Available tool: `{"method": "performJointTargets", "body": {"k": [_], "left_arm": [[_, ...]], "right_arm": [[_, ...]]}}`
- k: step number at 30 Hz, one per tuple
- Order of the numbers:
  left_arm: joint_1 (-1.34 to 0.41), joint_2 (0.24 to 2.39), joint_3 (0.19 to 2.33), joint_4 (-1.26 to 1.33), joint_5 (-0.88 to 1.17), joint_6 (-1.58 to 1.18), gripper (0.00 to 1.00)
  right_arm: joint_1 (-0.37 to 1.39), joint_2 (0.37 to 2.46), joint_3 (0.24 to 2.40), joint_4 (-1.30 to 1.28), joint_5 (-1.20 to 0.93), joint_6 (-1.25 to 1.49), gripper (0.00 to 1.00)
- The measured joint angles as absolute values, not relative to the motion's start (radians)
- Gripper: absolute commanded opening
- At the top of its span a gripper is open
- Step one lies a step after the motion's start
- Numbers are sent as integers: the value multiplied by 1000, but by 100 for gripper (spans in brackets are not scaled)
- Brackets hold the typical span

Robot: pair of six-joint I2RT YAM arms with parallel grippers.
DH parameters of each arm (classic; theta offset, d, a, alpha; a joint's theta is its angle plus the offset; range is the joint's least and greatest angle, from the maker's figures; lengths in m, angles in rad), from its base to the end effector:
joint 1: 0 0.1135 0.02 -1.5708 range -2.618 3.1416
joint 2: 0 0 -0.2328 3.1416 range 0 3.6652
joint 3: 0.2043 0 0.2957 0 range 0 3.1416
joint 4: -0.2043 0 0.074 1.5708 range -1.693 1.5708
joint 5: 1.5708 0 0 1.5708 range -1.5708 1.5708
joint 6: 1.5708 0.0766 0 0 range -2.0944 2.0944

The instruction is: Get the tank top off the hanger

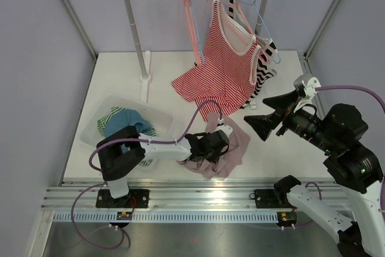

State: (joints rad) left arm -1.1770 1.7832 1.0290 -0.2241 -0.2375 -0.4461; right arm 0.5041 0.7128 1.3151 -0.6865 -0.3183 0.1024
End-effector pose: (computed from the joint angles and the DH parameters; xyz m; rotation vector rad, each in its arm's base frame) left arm 0.1717 -0.3662 0.0634 0.8227 2.4093 -0.3543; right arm 0.1589 0.1150 0.4669 -0.5791 1.5999 0.7199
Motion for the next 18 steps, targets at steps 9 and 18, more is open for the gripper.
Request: {"method": "performJointTargets", "body": {"k": [9,18], "left_arm": [[-1200,1573,1015,-373,-311,-485,0],[-1192,1158,1174,-654,-632,-546,0]], "right_arm": [[504,677,1315,-686,-316,103,99],[504,674,1314,-688,-306,103,99]]}}
